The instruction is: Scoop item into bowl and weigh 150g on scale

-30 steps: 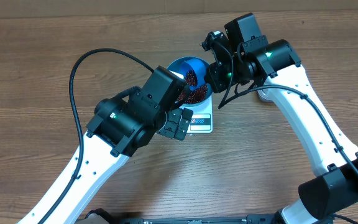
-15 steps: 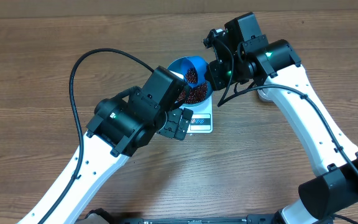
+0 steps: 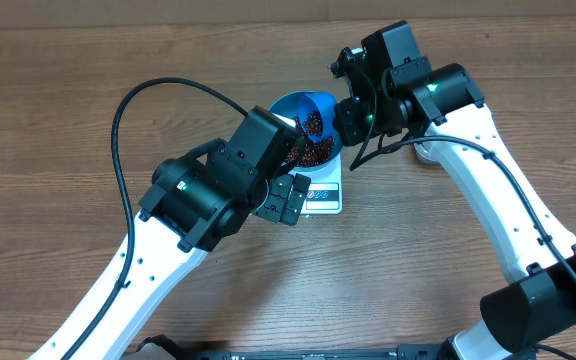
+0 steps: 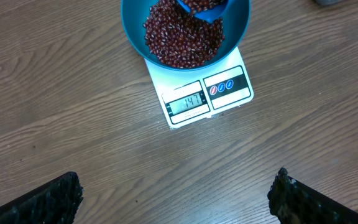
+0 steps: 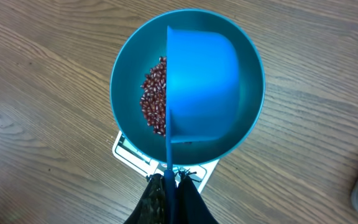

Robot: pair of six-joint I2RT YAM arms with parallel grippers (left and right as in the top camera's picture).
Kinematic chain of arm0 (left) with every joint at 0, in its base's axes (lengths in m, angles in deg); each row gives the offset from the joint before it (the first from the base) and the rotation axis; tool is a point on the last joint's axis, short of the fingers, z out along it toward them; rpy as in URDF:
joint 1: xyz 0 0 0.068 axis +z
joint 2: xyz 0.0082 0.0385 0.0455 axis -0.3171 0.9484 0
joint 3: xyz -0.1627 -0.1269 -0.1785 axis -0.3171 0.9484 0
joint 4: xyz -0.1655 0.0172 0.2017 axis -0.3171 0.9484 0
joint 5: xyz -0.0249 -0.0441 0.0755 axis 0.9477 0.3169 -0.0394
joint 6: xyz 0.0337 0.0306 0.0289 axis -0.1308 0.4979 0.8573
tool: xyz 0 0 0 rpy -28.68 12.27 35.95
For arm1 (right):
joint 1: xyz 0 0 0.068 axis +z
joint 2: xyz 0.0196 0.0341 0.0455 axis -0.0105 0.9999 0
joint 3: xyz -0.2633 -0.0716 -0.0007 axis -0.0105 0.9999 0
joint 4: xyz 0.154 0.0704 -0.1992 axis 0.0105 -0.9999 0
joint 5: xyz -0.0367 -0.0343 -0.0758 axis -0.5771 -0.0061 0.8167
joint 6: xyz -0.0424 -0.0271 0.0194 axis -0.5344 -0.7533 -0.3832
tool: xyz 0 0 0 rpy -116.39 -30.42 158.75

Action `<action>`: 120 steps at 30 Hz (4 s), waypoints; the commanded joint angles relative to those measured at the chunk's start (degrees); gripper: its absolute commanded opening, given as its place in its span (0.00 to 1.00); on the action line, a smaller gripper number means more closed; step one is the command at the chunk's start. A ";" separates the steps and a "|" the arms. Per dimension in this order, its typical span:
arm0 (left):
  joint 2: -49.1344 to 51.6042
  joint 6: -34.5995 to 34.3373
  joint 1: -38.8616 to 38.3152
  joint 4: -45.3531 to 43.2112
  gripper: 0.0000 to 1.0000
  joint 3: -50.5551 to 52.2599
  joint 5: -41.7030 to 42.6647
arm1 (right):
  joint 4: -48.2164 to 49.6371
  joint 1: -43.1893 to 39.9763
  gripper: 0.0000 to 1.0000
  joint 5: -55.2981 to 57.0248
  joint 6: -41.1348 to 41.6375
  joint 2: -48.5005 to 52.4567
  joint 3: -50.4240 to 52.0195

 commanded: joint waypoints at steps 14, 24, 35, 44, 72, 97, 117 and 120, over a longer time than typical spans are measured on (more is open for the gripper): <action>0.09 1.11 0.09 0.00 1.00 -1.16 -0.35 | 0.44 0.42 0.04 0.94 0.28 -1.38 -1.49; 0.09 1.11 0.09 0.00 1.00 -1.16 -0.35 | -0.13 0.24 0.04 -0.66 -2.64 -1.38 -1.49; 0.09 1.11 0.09 0.00 1.00 -1.16 -0.35 | -0.31 0.50 0.04 -2.43 -4.07 -1.38 -1.49; 0.09 1.11 0.09 0.00 1.00 -1.16 -0.35 | -0.20 0.48 0.04 -2.16 -4.04 -1.38 -1.49; 0.09 1.11 0.09 0.00 1.00 -1.16 -0.37 | -0.48 0.22 0.04 2.71 0.26 -1.38 -1.49; 0.09 1.11 0.09 0.00 1.00 -1.16 -0.35 | -2.29 -21.16 0.04 -29.73 -2.01 -1.38 -0.72; 0.09 1.11 0.09 0.00 1.00 -1.16 -0.35 | -5.42 -20.26 0.04 -34.01 -9.44 -1.38 -0.74; 0.09 1.11 0.09 0.00 1.00 -1.16 -0.35 | -4.70 -16.04 0.04 -28.02 -9.53 -1.38 -0.74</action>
